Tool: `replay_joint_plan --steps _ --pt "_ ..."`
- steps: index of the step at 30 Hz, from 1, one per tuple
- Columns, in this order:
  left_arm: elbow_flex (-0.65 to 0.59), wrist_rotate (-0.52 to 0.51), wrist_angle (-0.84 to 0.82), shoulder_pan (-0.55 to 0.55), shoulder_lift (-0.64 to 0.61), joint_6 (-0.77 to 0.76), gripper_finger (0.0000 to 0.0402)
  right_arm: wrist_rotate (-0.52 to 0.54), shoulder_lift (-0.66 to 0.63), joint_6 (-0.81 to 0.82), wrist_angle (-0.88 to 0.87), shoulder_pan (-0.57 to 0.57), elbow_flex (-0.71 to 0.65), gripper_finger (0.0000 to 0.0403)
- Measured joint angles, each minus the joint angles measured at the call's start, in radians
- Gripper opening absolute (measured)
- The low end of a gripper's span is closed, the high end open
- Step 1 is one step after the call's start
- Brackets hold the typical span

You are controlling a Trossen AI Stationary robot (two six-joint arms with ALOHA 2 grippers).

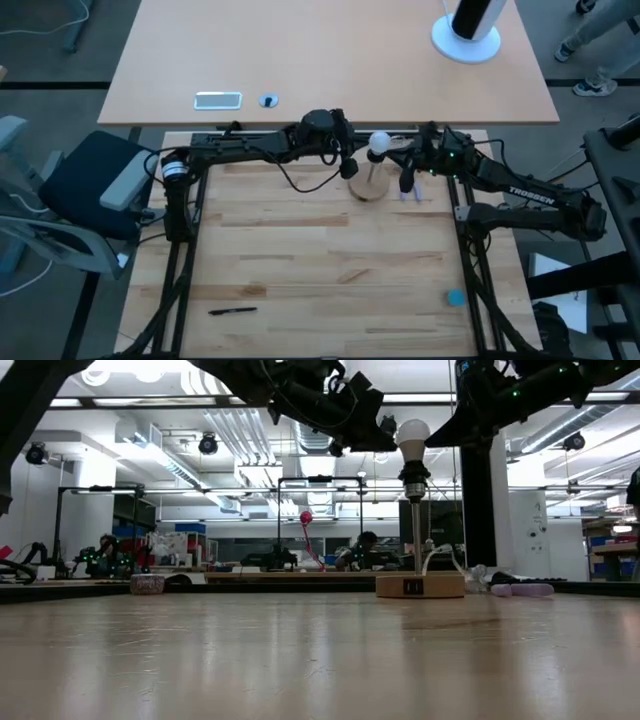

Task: Screw lightbulb
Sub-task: Insert the lightbulb on the lamp, then remove the lightbulb from the lamp

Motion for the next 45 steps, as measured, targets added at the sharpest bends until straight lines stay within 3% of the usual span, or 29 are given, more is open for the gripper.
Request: replay_joint_plan --steps 6,11,25,34,40,45 --pt "0.000 0.003 -0.093 -0.003 -0.005 -0.004 0.0000 0.089 -0.016 0.032 -0.098 0.005 0.000 0.0013" --pt "0.000 0.053 -0.064 -0.006 -0.015 -0.002 0.0000 0.176 -0.023 -0.004 -0.064 0.002 0.000 0.0013" --pt "0.000 0.079 0.005 -0.001 -0.015 0.000 0.0000 0.131 -0.015 -0.055 0.005 0.003 0.000 0.0013" --pt "0.000 0.076 -0.043 -0.001 -0.022 0.004 0.0000 0.119 -0.027 -0.022 -0.036 0.005 0.001 0.0013" --pt "0.000 -0.020 -0.078 0.006 -0.028 0.042 0.0000 0.123 -0.065 0.010 -0.074 0.005 0.001 0.0013" --pt "0.000 -0.029 -0.075 0.026 -0.027 0.053 0.0000 0.126 -0.072 0.005 -0.034 0.005 0.001 0.0013"
